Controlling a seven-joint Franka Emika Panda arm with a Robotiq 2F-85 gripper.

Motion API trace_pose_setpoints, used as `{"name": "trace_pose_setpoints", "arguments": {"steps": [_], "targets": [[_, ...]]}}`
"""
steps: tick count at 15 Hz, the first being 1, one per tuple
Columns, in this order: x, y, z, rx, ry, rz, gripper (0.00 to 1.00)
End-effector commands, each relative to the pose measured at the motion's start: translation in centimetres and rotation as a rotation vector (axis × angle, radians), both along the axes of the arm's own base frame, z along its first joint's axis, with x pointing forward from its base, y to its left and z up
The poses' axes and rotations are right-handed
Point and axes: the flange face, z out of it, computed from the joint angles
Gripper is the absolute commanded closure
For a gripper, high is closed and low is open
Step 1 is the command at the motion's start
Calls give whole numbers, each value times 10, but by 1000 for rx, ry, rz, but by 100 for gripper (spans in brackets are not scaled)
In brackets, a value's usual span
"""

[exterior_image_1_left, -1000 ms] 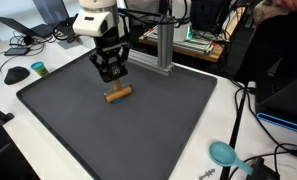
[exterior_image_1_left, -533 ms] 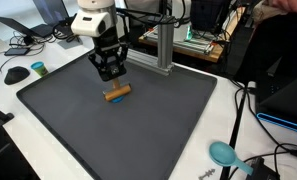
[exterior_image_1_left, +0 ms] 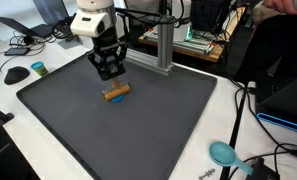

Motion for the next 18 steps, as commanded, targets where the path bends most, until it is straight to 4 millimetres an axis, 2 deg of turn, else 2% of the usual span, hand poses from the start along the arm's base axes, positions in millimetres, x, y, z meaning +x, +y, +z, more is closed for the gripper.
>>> {"name": "trace_pose_setpoints", "arguments": {"steps": [1, 11, 18], "targets": [[-11, -9, -32, -38, 65, -14, 78], [-12, -12, -36, -57, 83, -8, 78], [-14, -3, -37, -88, 89, 21, 78]]}}
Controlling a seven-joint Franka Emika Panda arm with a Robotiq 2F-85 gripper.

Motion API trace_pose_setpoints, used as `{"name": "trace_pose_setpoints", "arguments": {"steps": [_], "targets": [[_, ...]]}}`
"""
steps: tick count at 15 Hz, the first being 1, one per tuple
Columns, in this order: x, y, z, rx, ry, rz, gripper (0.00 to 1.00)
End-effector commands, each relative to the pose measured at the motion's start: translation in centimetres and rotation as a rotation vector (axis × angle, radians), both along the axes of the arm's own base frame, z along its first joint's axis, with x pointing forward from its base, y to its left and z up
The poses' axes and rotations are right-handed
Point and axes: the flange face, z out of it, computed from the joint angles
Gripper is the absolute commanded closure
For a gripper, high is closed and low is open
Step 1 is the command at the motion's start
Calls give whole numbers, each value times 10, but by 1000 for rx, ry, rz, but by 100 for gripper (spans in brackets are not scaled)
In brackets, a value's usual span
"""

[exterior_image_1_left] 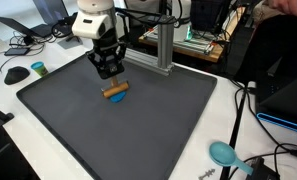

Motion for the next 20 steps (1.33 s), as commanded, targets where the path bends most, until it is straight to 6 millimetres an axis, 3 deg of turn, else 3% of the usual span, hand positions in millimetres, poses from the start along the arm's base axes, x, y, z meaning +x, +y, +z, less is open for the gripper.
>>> {"name": "trace_pose_setpoints", "arguments": {"steps": [1, 20], "targets": [[-12, 1, -35, -52, 73, 7, 78], [-16, 19, -36, -87, 82, 89, 78]]}}
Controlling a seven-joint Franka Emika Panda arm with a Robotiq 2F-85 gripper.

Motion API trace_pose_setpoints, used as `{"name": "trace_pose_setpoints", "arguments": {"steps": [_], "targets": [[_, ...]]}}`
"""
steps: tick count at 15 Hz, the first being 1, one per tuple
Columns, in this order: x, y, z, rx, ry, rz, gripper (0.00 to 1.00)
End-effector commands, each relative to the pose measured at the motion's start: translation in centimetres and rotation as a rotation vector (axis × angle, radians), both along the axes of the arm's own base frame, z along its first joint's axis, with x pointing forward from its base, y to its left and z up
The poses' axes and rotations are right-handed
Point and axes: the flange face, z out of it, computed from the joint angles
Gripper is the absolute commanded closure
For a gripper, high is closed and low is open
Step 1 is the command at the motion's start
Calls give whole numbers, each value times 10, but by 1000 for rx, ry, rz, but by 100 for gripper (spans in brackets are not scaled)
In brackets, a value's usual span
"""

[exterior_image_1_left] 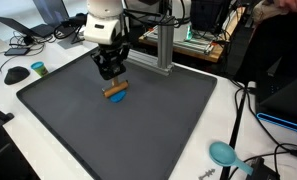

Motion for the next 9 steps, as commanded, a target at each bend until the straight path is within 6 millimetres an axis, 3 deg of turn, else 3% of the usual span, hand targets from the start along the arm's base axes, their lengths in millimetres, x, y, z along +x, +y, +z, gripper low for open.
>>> {"name": "trace_pose_setpoints", "arguments": {"steps": [1, 9], "targets": [[-10, 2, -28, 14, 61, -6, 78], [-7, 20, -16, 86, 27, 11, 78]]}}
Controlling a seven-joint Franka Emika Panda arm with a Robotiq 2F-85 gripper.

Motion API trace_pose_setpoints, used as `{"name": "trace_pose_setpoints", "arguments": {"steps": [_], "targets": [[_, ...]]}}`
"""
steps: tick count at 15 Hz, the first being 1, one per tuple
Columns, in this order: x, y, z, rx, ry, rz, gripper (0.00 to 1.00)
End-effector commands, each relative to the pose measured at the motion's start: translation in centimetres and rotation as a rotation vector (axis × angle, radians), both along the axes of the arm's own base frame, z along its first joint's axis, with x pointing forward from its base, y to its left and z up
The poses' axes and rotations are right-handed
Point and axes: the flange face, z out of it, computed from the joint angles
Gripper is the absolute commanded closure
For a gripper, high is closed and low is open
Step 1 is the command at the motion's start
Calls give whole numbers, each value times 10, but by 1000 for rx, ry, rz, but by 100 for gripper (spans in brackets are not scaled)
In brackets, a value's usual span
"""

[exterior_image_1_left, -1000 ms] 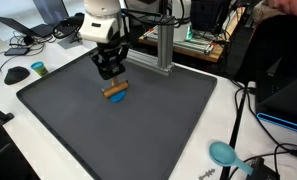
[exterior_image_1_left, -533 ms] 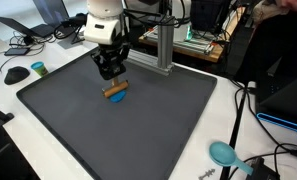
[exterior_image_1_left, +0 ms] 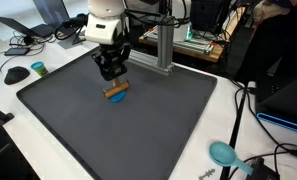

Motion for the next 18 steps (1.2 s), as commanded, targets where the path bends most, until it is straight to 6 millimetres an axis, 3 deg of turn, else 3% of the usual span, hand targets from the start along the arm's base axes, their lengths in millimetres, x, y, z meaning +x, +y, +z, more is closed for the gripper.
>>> {"name": "trace_pose_setpoints", "arguments": {"steps": [1, 6, 15, 18], "targets": [[-6, 17, -16, 81, 23, 9, 78], [-3, 28, -12, 123, 4, 5, 78], [1, 23, -14, 154, 9, -12, 78], [4, 17, -2, 183, -4, -63, 78]]}}
